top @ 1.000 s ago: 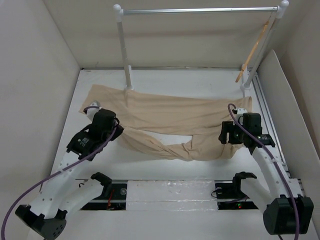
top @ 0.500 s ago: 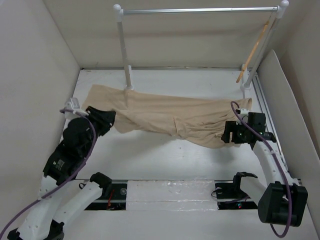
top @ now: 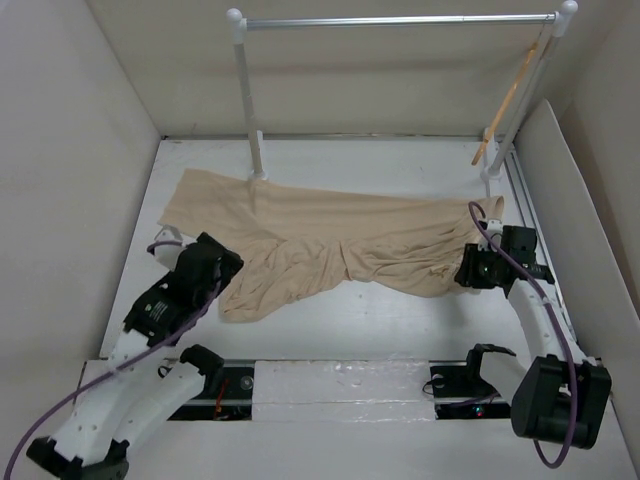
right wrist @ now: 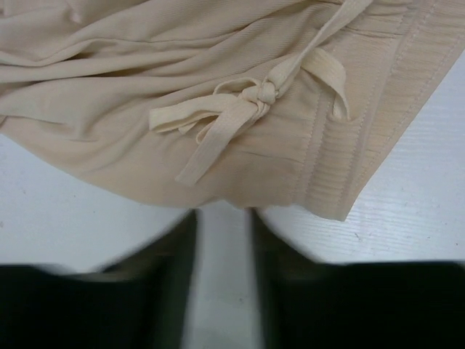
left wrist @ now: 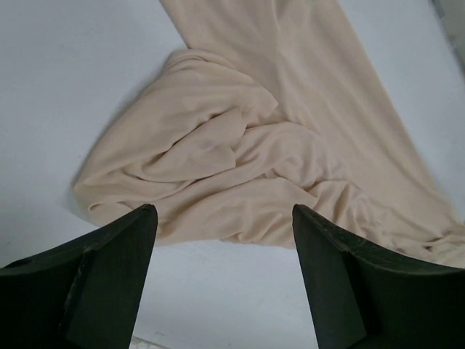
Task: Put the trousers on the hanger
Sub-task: Flatten out the trousers at the center of the board.
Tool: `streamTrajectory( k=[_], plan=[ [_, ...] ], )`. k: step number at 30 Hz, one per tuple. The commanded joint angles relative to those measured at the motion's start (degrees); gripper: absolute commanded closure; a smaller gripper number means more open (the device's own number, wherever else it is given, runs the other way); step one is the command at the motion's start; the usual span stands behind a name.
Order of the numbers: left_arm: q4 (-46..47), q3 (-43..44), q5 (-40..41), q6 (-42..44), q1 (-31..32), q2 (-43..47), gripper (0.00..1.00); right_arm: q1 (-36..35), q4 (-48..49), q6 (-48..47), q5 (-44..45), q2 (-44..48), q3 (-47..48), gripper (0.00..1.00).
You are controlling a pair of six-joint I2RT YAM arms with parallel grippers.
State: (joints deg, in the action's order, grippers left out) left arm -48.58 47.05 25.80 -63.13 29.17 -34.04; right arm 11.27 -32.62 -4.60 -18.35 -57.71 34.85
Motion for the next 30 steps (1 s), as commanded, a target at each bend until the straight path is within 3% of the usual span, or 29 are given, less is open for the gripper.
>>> streamTrajectory(
  k=[1,2,3,7,9,10,11,12,13,15,19,21,23,24,28,30],
  plan=[
    [10.2,-1.8,1.3,5.6,0.1,-11.5,0.3,0.6,1.3,0.1,-2.2,0.6,0.7,0.82],
    [11.8,-2.1,1.8,7.4,0.1,-14.4,0.36,0.6,0.7,-0.1,-2.7,0.8,1.1,0.9],
    [13.2,-1.8,2.6,7.5,-1.5,-20.3,0.56,0.6,0.3,-0.4,-3.0,1.0,1.5,1.0],
    [15.4,0.0,-1.2,12.9,-4.6,-31.5,1.0,-0.5,-0.9,-1.6,-3.8,2.9,0.8,1.0],
    [14.4,-0.9,-4.2,13.6,-3.9,-32.1,1.0,-0.5,-1.7,-1.6,-3.3,4.5,0.0,0.95],
    [14.8,-3.9,-5.4,13.4,-3.9,-30.8,0.93,-0.5,-1.7,-1.0,-3.0,5.0,-0.6,0.87],
    [15.3,-5.9,-8.8,13.1,-3.9,-29.6,0.85,-0.5,-1.1,-0.9,-2.2,5.6,-1.7,0.78],
    [17.2,-8.4,-9.4,12.5,-3.9,-26.7,0.78,-0.5,-0.4,-0.4,-0.8,5.9,-2.3,0.57],
    [18.0,-8.6,-9.5,12.3,-3.9,-25.3,0.51,0.3,-0.8,0.5,0.1,5.7,-2.6,0.49],
    [22.4,-8.1,-11.7,13.2,-5.1,-24.1,0.39,2.7,-1.0,1.4,2.0,4.5,-2.2,0.38],
    [23.6,-3.3,-12.7,15.8,-4.4,-31.1,0.4,9.0,-0.3,4.2,4.2,3.0,-3.3,0.37],
    [23.5,-3.1,-11.6,16.3,-2.3,-34.2,0.53,11.8,2.8,6.5,2.0,1.0,-5.7,0.35],
    [24.0,-3.9,-12.3,16.0,-2.3,-33.0,0.57,12.4,4.6,7.6,1.0,-1.2,-5.9,0.35],
    [25.1,-5.8,-12.5,15.9,-2.3,-32.1,0.66,12.4,5.1,8.0,0.7,-2.6,-5.9,0.35],
    [28.4,-9.0,-13.9,17.6,-2.9,-28.0,0.67,12.4,14.1,10.0,1.3,-7.8,-8.1,0.35],
    [27.6,-9.0,-13.8,17.9,-2.9,-28.6,0.68,12.4,17.6,10.1,1.6,-11.0,-8.4,0.47]
  ],
)
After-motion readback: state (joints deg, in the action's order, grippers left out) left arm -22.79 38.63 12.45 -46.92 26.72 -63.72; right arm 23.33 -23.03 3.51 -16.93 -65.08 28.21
